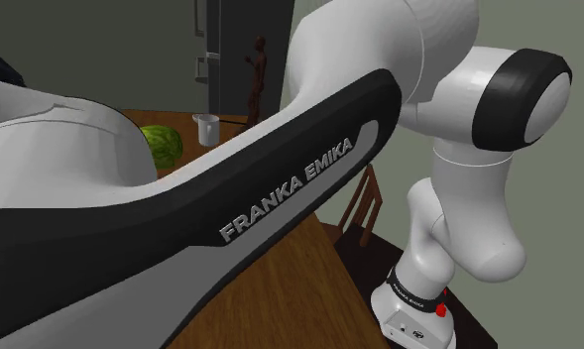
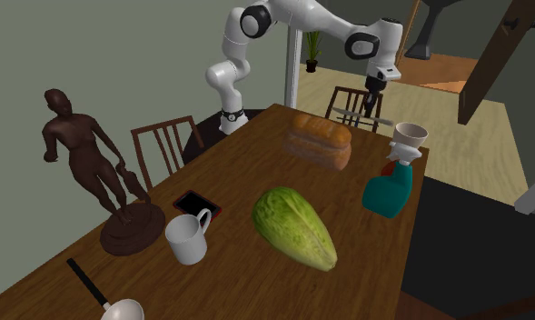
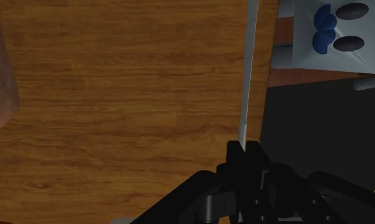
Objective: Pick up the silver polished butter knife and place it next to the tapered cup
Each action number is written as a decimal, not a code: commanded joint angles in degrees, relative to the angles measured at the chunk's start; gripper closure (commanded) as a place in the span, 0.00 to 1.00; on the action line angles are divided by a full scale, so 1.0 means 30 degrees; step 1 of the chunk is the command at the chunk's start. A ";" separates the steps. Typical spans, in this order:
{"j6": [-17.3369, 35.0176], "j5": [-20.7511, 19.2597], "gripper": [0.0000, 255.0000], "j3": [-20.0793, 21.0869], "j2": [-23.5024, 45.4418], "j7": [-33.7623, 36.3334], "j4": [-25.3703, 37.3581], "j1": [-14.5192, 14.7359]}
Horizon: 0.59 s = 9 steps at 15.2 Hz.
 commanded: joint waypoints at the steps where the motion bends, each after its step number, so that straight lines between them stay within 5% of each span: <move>1: 0.0516 -0.0047 1.00 -0.0025 0.0064 0.0046 -0.0453 -0.0020; 9: 0.2188 -0.0341 1.00 -0.0172 0.0710 0.0254 -0.1514 0.0019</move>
